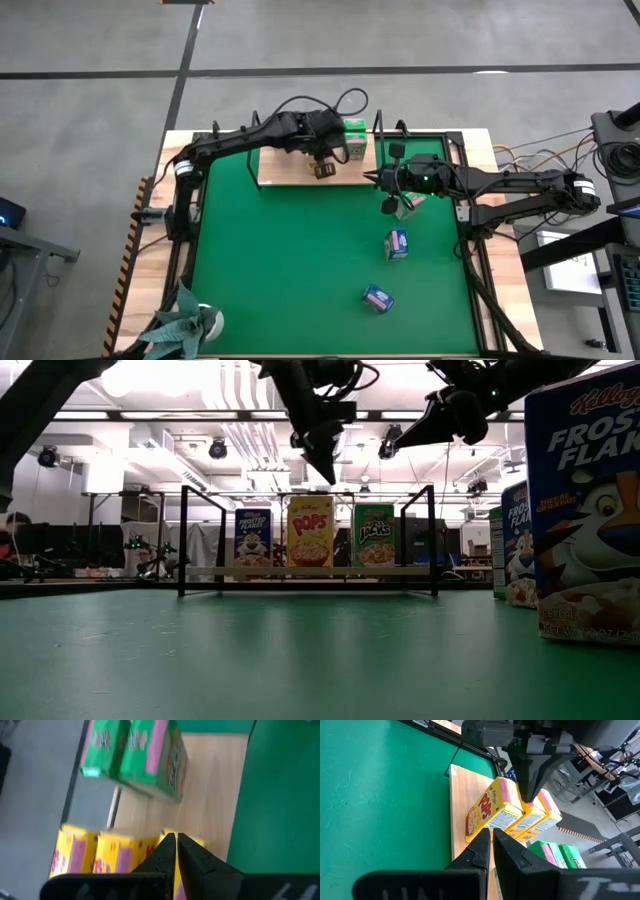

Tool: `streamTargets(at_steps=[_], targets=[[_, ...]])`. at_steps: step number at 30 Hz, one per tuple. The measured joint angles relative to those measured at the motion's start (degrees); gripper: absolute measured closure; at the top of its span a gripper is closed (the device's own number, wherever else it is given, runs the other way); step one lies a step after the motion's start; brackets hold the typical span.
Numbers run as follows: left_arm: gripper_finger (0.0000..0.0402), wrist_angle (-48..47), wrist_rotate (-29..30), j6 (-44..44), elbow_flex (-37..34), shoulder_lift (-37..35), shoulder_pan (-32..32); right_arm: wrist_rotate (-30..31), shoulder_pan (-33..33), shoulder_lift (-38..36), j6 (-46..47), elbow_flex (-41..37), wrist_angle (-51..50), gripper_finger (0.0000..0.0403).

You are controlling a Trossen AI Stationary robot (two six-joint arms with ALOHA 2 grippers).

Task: Stack cereal on shelf
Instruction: Put the yellow cereal box on the shelf aligned with the other yellow cereal boxes

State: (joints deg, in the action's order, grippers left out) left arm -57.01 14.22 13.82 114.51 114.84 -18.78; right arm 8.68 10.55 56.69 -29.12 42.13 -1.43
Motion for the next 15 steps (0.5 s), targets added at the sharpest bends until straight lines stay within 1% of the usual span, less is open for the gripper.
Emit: streamTargets(at_steps=[5, 15], targets=[[0.0400, 3.04, -3.16, 0.07, -0.36, 0.10, 0.02, 0.01, 0.00, 0.00, 0.00, 0.00, 0.01, 0.0390], [0.0400, 7.44, -3.23, -1.11, -6.12, 0.25, 0.02, 0.03, 0.00, 0.00, 0.00, 0.00, 0.00, 0.0390]])
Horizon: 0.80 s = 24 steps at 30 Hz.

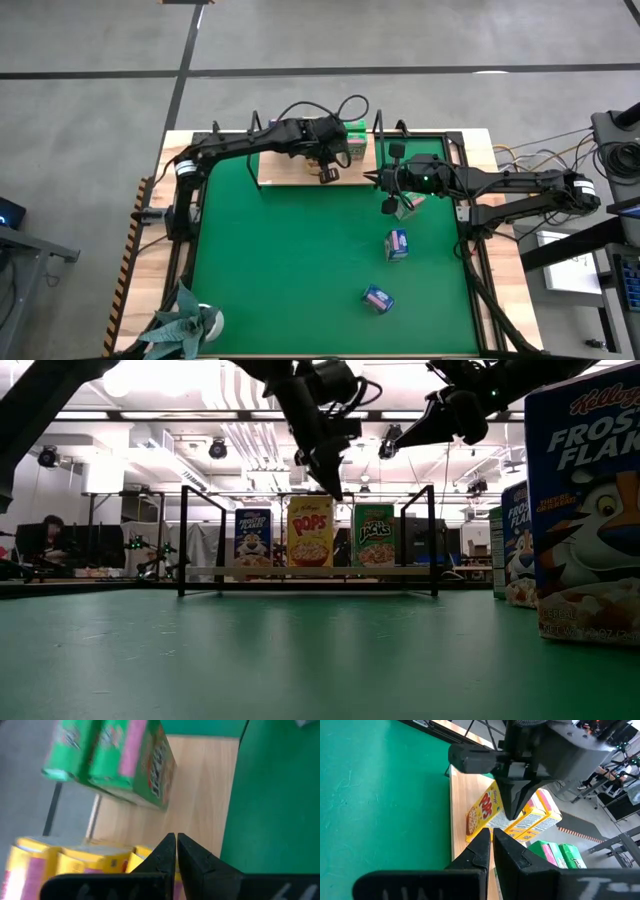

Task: Stack cereal on shelf
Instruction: Put the yellow cereal box on the shelf aligned with the other yellow cereal boxes

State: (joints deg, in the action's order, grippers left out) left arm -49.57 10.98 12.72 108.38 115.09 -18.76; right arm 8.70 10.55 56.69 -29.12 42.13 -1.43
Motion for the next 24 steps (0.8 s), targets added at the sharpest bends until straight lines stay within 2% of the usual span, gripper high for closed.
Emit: streamTargets(at_steps=[20, 24], targets=[[0.0400, 0.57, 0.65, -7.76, -0.53, 0.04, -0.04, -0.02, 0.00, 0.00, -0.01, 0.00, 0.01, 0.0390], [0.0400, 0.47, 4.13, -7.81, -0.53, 0.04, -0.04, -0.02, 0.00, 0.00, -0.02, 0.00, 0.00, 0.0390]])
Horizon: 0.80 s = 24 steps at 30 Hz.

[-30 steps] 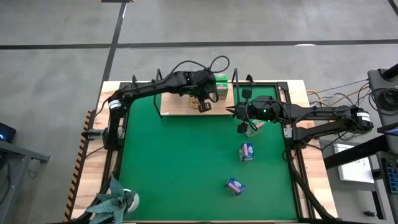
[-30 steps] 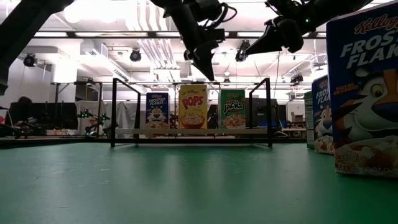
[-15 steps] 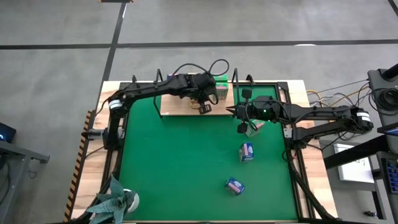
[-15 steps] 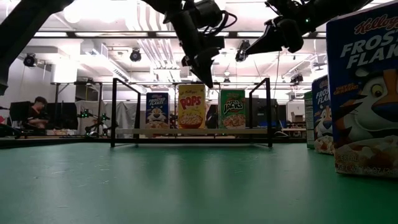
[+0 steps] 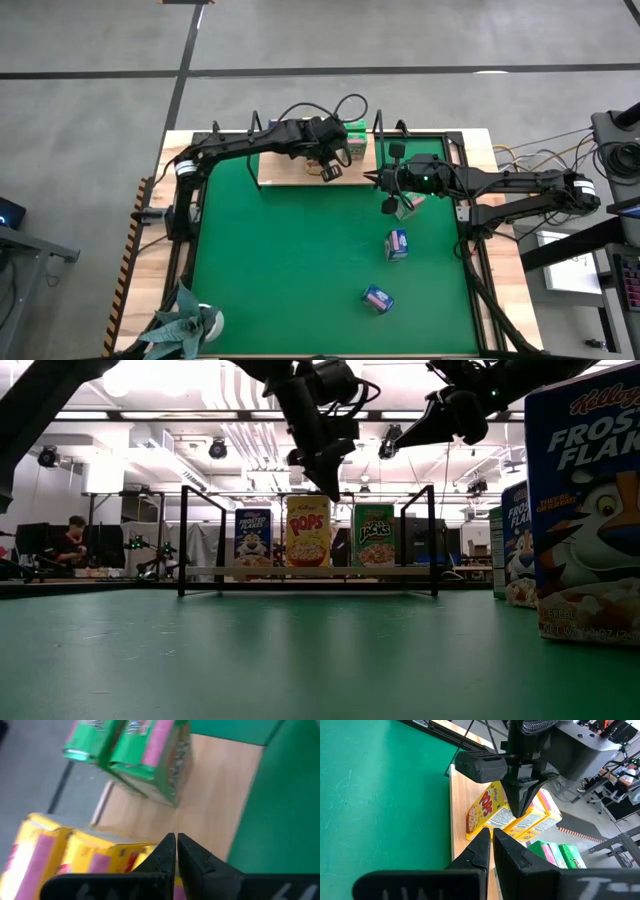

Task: Stack cereal on shelf
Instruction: Put the yellow cereal box on the shelf aligned with the other yellow cereal boxes

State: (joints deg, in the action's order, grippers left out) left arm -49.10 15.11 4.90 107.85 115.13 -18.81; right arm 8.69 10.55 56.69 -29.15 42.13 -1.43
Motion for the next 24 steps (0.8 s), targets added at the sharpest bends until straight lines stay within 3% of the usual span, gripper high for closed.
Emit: streamTargets(at_steps=[18, 24], targets=[[0.0400, -1.82, 1.53, -2.44, 0.00, -0.21, 0.02, 0.34, 0.00, 0.00, -0.11, 0.01, 0.01, 0.0390], [0.0400, -3.66, 1.53, -2.40, 0.00, -3.26, 0.95, 0.35, 0.00, 0.00, -0.03, 0.01, 0.02, 0.0390]])
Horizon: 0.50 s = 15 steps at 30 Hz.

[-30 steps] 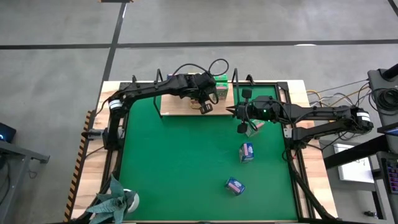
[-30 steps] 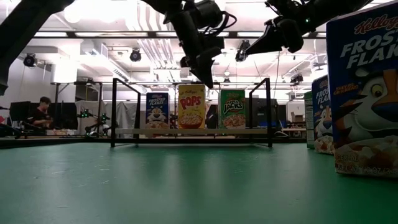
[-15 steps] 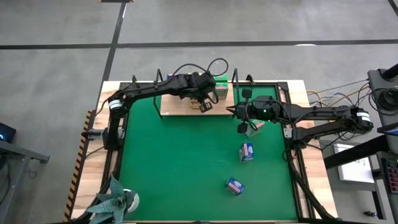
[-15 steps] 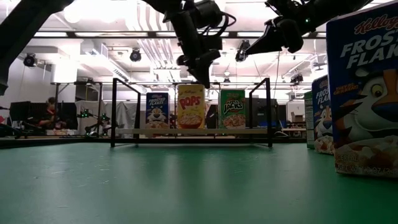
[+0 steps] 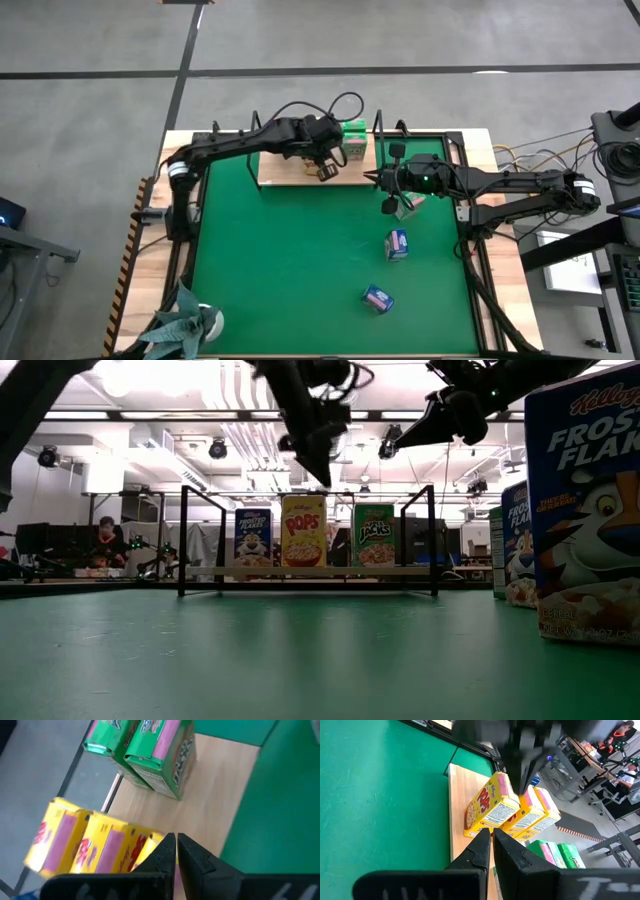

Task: Stack cereal on shelf
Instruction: Put the yellow cereal box on the shelf aligned with the other yellow cereal boxes

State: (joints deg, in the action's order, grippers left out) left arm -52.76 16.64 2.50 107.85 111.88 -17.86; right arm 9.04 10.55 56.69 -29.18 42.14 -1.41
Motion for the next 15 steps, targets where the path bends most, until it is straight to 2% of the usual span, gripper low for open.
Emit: streamTargets(at_steps=[9, 15], targets=[[0.0400, -10.42, 7.86, 0.13, -1.20, -6.57, 2.24, 0.00, 0.00, 0.00, 0.25, -0.01, -0.03, 0.0390], [0.0400, -10.01, 8.37, -0.50, -9.87, -11.43, 2.31, 0.00, 0.00, 0.00, 0.75, -0.01, -0.02, 0.0390]])
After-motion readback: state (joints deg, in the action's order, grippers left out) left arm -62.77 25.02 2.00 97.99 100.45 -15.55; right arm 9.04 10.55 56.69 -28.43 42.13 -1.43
